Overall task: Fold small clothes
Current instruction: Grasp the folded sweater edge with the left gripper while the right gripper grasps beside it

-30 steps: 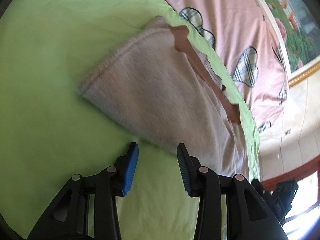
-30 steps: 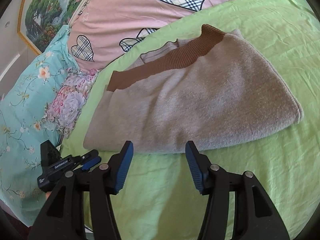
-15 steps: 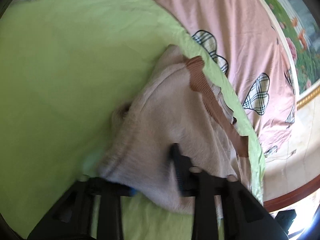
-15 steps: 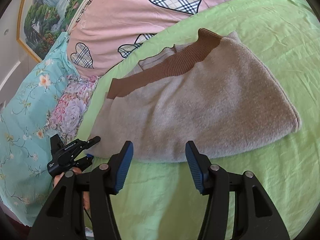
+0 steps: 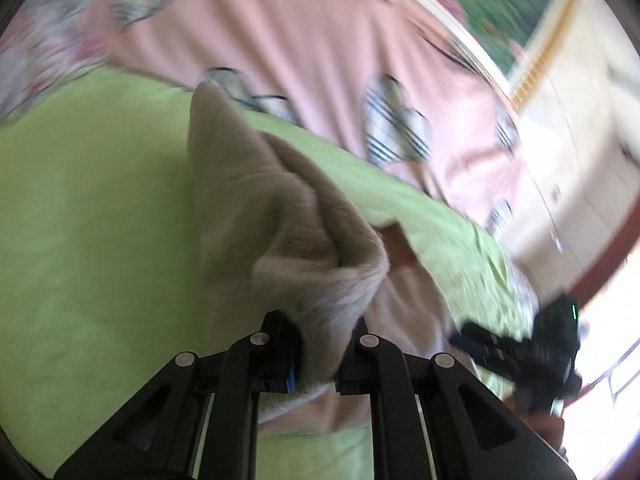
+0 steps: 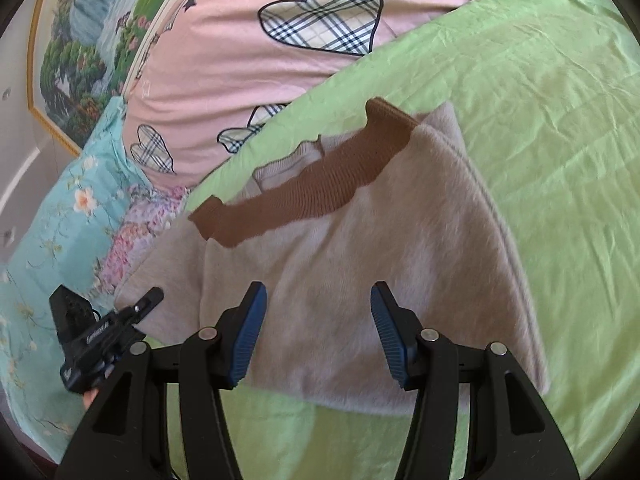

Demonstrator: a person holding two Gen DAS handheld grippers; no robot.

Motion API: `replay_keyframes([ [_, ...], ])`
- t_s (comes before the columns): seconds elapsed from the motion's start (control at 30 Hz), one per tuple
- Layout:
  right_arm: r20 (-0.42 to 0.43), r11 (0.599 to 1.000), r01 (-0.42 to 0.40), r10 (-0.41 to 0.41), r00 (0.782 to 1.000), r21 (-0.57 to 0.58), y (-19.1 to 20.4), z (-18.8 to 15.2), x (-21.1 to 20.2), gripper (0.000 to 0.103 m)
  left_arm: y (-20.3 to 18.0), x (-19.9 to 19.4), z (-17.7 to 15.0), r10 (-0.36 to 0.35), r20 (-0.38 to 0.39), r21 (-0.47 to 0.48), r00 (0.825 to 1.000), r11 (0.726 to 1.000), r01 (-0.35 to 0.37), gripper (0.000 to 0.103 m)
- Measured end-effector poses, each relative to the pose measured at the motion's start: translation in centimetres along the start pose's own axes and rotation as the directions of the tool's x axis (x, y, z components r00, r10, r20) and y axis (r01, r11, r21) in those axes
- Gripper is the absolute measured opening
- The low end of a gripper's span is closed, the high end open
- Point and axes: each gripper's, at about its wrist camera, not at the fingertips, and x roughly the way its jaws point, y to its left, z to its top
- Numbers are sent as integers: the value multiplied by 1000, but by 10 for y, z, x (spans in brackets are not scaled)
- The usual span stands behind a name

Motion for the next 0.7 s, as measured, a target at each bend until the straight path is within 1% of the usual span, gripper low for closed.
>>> replay_keyframes([
  [0.07, -25, 999, -47, 47, 999, 10, -4, 11, 7, 56, -22, 21, -9, -25, -52, 56, 998, 998, 28, 8],
  [0.17, -89, 995, -99, 100, 991, 17, -2, 23, 26, 56, -33, 50, -26, -25, -135, 74, 991, 997, 35, 7],
  [0.2, -113, 992, -127, 129, 985, 25, -1, 26, 37, 56, -34, 55, -29, -22, -149, 74, 989, 997, 33, 7],
  [0.27, -147, 986, -159, 164, 975, 44, -1, 31, 54, 66, -35, 62, -36, -14, -161, 79, 987, 996, 27, 7],
  [0.3, -171, 984, -170, 176, 969, 52, 1, 32, 66, 67, -36, 61, -37, -16, -160, 80, 987, 996, 29, 6],
  [0.4, -237, 980, -194, 201, 951, 51, 9, 39, 99, 68, -35, 56, -36, -20, -155, 89, 988, 995, 34, 6],
  [0.5, -281, 968, -245, 250, 927, 55, 23, 49, 133, 68, -36, 56, -35, -21, -153, 96, 988, 995, 36, 6],
  [0.53, -291, 967, -249, 255, 922, 57, 27, 51, 143, 67, -37, 55, -35, -20, -153, 98, 988, 995, 35, 6],
  [0.6, -317, 967, -248, 252, 914, 54, 35, 57, 165, 58, -38, 56, -35, -14, -152, 104, 988, 994, 31, 6],
  [0.63, -324, 973, -227, 231, 918, 49, 38, 61, 176, 40, -40, 54, -35, -8, -150, 112, 989, 993, 25, 6],
  [0.67, -323, 975, -216, 219, 921, 46, 41, 63, 181, 24, -42, 51, -34, -11, -146, 119, 989, 992, 29, 6],
  [0.7, -318, 973, -226, 229, 920, 45, 44, 67, 181, 18, -46, 46, -33, -17, -140, 126, 990, 991, 35, 6],
])
